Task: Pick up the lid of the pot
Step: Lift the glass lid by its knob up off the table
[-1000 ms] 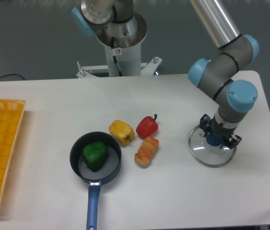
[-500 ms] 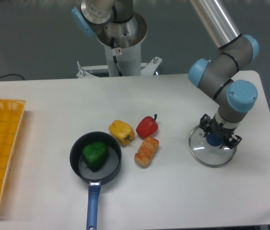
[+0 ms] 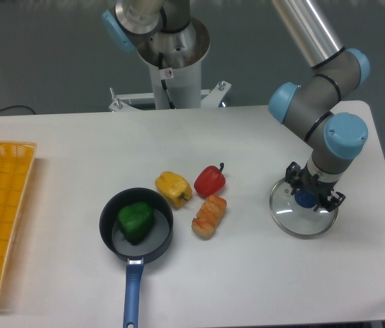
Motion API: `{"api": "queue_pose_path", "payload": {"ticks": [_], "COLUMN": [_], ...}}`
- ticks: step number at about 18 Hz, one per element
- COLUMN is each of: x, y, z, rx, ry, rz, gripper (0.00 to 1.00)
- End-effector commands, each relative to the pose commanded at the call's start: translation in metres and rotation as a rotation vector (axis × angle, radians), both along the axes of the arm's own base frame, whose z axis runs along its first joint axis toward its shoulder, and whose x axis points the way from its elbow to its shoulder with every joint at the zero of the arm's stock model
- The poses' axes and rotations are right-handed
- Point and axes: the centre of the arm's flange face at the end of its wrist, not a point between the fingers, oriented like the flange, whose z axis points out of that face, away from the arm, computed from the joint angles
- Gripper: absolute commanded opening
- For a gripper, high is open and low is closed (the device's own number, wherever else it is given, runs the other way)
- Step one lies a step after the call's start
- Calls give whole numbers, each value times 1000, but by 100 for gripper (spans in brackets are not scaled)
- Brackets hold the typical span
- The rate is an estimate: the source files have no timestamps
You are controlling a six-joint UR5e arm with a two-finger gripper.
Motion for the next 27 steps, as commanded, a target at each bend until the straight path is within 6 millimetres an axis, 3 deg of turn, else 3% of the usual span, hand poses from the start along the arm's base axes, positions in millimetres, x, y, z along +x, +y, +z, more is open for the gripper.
{"api": "queue_pose_path", "payload": {"ticks": [17, 27], "x": [33, 50], "y": [-8, -2], "z": [82, 98], "rx": [-13, -24], "ry": [-23, -48], "rz": [-6, -22], "gripper": [44, 44]}}
